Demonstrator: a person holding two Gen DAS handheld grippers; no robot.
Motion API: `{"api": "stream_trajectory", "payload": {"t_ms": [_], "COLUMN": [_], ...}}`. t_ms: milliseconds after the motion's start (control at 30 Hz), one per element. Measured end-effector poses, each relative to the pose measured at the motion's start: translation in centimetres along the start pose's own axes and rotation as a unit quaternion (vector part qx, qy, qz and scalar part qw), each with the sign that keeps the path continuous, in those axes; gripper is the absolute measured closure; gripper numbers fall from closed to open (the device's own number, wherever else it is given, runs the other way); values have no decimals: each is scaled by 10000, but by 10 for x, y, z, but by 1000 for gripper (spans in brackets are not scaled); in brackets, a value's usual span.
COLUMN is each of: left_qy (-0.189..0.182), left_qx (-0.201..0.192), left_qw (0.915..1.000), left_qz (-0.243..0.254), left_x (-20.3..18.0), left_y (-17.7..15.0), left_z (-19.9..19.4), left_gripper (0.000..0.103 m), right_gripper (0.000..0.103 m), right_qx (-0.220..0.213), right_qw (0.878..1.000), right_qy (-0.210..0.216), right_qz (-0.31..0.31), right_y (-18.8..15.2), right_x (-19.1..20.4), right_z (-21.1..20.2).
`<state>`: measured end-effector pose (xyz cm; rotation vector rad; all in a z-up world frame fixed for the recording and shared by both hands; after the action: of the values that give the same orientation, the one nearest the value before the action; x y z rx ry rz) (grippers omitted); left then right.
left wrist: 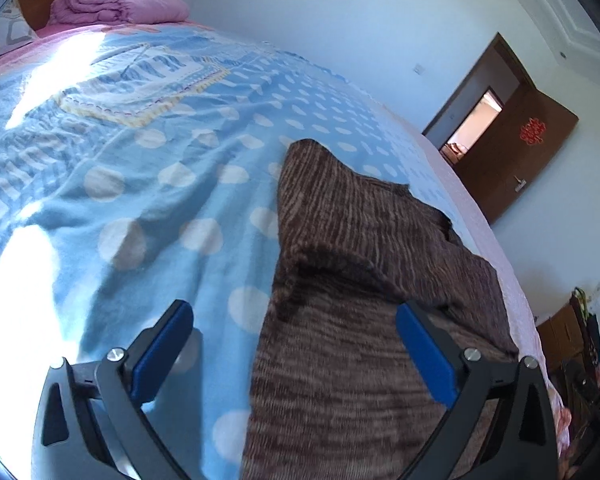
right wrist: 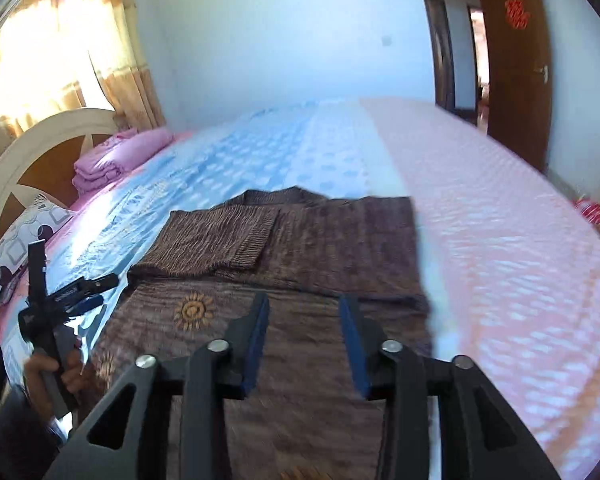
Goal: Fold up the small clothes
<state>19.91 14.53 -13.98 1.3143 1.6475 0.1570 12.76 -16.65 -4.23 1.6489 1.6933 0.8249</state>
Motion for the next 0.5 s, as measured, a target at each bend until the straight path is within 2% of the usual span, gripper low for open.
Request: {"api": "stream_trajectory", "payload": {"t_ms": [67,133,200,300,500], "left_qy": [-37,79,77,-119,-361], "left_qx": [52,213,383,658,1403], "left_qw": [9993,9969,9937,9894,9793], "left_qz": [364,747,1053,1288,1416], "left_x": [-6,-11,-15,-23,-30], "left_y": [-12,-24,-38,-64,-122], "left_z": [-29,-55,-80,-108,-125], "left_gripper": [0,0,0,0,0], "right_gripper": [58,58,58,58,58], "right_qx": [-213,-351,-384,-410,-319], "right_qw": [9997,9992,9990,9983,9939], "right_qy": [-139,-191,27,322,1054], "right_qz": [-55,35,213,274,-20], "right_y": [-10,-17,-19,-22,-31], "right_x": [-16,-35,-49,-57,-51], "right_z": [-31,-61,-81,-103,-140]}}
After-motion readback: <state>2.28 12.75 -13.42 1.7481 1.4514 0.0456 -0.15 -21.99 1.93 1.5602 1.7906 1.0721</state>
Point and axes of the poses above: each gripper's, at about its wrist camera, not at the fingertips, and z roughly the way its jaws point, x to its left, y to its top, the point moved 1 cm from there along z, roughly the way its jaws point, and after that the axes turned 14 degrees about -y, right-handed, at the moved point
